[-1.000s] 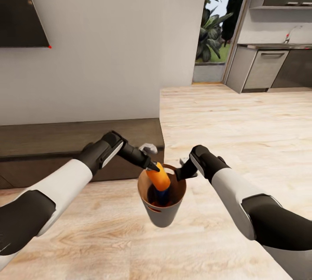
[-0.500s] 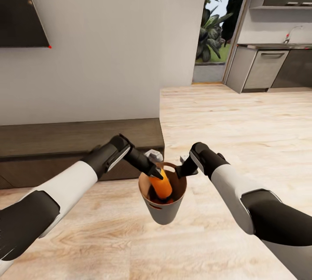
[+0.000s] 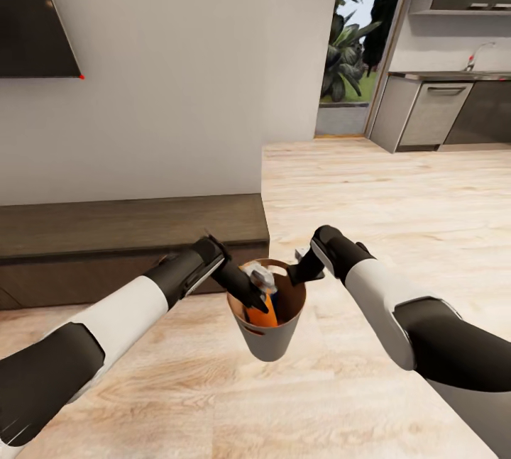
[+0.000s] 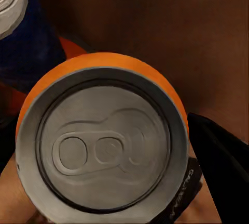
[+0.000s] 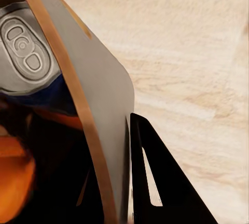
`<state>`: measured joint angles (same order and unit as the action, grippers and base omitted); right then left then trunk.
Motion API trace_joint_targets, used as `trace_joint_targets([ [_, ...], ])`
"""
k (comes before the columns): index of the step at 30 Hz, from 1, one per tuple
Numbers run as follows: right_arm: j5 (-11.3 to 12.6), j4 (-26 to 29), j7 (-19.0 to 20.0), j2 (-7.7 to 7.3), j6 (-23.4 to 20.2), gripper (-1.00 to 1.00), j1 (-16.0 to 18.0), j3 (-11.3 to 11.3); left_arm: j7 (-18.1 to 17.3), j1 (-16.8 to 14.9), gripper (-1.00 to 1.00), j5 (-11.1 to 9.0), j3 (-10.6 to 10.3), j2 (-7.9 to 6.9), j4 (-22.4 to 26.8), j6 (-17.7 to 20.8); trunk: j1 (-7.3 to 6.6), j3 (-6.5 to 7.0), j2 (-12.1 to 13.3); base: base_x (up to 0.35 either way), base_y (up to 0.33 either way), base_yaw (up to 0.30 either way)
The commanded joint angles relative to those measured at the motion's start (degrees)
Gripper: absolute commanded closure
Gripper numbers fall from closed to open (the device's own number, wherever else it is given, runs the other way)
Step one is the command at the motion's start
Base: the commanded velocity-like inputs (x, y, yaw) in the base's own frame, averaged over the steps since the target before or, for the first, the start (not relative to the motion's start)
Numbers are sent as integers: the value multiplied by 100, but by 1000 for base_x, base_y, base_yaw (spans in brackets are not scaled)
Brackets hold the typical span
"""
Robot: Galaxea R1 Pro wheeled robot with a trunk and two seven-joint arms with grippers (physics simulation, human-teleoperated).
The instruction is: Put the three can of soda from the living room inside the tash can in the kitchen.
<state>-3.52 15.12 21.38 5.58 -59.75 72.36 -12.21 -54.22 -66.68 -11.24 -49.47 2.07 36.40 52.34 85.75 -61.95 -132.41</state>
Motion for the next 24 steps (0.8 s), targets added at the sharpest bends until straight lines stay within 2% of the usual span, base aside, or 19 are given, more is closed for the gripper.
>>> trace_joint_targets([
  [1, 167, -24, 40, 9, -25, 100, 25, 52, 22, 11, 100, -10, -39, 10, 0, -13, 0, 0, 0, 0, 0, 0],
  [6, 167, -126, 37, 72, -25, 100, 108, 52, 133, 197, 100, -9, -146, 90, -2, -193, 0, 0, 0, 0, 0, 0],
  [15, 167, -166, 35, 93, -25, 100, 128, 52, 176, 251, 100, -19, -167, 107, -1, -231, 0, 0, 0, 0, 0, 0],
  [16, 167, -166, 36, 93, -25, 100, 128, 52, 175, 252, -100, -22, -167, 101, 1, -233, 0, 0, 0, 0, 0, 0],
  [24, 167, -161, 35, 85, -25, 100, 122, 52, 170, 258, -100, -31, -160, 66, 31, -241, 0, 0, 0, 0, 0, 0],
])
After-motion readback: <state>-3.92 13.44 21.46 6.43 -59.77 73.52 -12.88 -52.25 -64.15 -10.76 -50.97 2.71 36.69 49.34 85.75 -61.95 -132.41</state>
